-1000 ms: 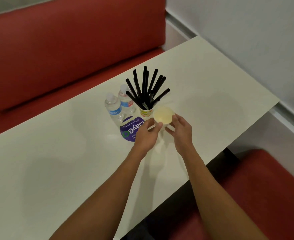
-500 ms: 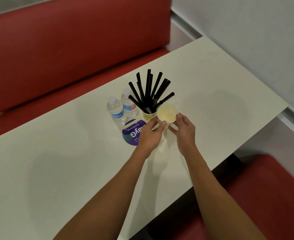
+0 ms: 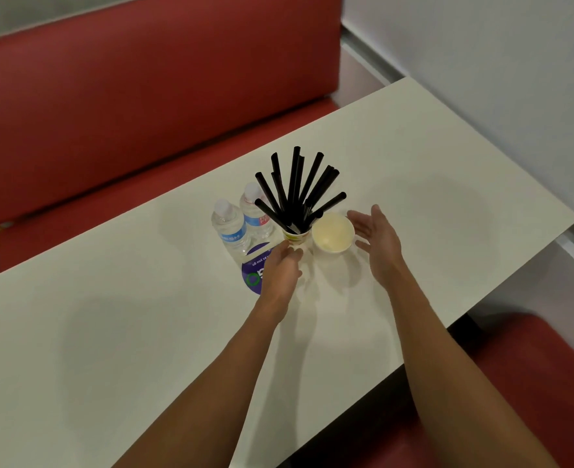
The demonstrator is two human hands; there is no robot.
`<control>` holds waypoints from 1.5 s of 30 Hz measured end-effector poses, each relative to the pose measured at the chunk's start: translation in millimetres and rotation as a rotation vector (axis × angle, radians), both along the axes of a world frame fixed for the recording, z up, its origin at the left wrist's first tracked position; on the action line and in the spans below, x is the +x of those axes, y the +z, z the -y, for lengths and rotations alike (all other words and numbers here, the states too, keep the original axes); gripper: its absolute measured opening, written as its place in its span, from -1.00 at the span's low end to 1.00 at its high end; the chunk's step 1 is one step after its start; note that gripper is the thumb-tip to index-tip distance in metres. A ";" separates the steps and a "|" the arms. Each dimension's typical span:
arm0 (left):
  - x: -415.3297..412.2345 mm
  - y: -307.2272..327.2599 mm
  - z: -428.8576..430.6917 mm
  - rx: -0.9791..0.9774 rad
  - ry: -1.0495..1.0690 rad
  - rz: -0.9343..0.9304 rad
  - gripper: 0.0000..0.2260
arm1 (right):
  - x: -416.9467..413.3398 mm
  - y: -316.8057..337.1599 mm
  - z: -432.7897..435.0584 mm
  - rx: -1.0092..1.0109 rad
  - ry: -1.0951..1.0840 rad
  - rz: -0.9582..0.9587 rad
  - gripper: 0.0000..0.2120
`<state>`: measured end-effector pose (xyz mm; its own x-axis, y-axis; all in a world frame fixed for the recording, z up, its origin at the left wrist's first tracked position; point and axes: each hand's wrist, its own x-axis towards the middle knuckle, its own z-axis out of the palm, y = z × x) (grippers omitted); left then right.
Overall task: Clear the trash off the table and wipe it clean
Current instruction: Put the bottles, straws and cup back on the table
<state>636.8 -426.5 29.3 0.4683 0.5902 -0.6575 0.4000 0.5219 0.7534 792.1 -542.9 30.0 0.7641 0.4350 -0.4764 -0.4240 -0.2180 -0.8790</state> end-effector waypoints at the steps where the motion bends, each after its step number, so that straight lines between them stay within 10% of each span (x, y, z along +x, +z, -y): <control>1: 1.6 1.2 -1.2 -0.014 0.024 0.014 -0.66 | 8.9 0.6 -5.4 -0.014 0.084 -0.019 -0.41; 7: 8.0 2.1 -4.4 -0.057 0.058 0.051 -0.55 | 28.3 14.4 -37.8 -0.090 0.451 -0.064 -0.23; 25: 16.3 8.1 -20.5 -0.013 0.082 0.016 -0.60 | 30.9 18.3 -65.6 -0.190 0.565 0.006 -0.21; 45: -0.1 10.1 21.5 0.157 -0.177 -0.010 -0.42 | -32.9 -15.8 11.0 -0.082 -0.030 0.111 -0.53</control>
<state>636.7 -448.0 39.4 0.5675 0.5953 -0.5688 0.4822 0.3196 0.8157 759.3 -553.9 14.2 0.8262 0.3745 -0.4208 -0.3322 -0.2794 -0.9009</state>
